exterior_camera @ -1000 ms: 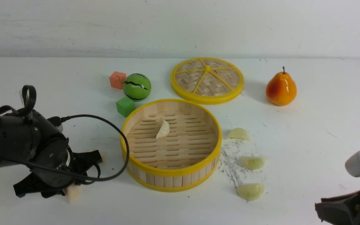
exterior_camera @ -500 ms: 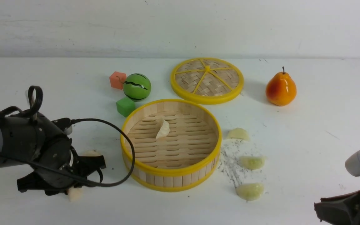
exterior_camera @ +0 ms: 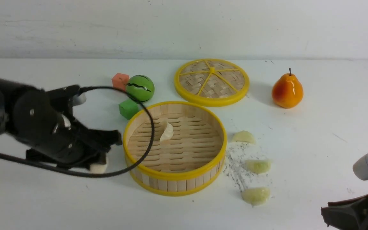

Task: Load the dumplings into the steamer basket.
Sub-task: Use the left arm to put the dumpling into the steamer

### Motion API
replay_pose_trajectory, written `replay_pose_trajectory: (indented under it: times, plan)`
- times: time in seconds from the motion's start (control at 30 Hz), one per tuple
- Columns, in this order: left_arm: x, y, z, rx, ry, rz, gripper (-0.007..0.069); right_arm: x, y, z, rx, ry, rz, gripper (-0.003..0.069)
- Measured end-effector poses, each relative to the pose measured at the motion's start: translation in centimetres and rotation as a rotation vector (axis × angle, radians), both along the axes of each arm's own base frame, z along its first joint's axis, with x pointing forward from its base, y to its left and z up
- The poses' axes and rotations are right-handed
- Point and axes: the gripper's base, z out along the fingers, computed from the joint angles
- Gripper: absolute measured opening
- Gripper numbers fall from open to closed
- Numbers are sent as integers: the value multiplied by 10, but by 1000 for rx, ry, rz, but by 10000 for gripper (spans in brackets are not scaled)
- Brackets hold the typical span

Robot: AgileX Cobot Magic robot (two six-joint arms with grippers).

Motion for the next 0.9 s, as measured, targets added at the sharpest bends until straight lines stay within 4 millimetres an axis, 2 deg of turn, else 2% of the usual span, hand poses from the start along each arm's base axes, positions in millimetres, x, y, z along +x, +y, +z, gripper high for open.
replay_pose_trajectory:
  times: [0.03, 0.13, 0.23, 0.33, 0.57, 0.73, 0.9]
  plan:
    - [2, -6, 7, -12, -12, -36, 215, 0, 0, 0, 0, 0, 0, 130]
    - [17, -43, 37, -67, -73, -198, 215, 0, 0, 0, 0, -1, -1, 133]
    - [40, -73, 48, -79, -95, -279, 215, 0, 0, 0, 0, -4, -2, 136]
    - [70, -98, 32, -53, -60, -320, 212, 0, 0, 0, 0, -4, -2, 136]
    - [122, -124, -19, -10, -13, -321, 212, 0, 0, 0, 0, -5, -1, 141]
    - [140, -130, -42, 11, 5, -272, 212, 0, 0, 0, -5, -9, 5, 146]
    - [145, -130, -59, 25, 35, -228, 212, 0, 0, 0, -8, -11, 9, 146]
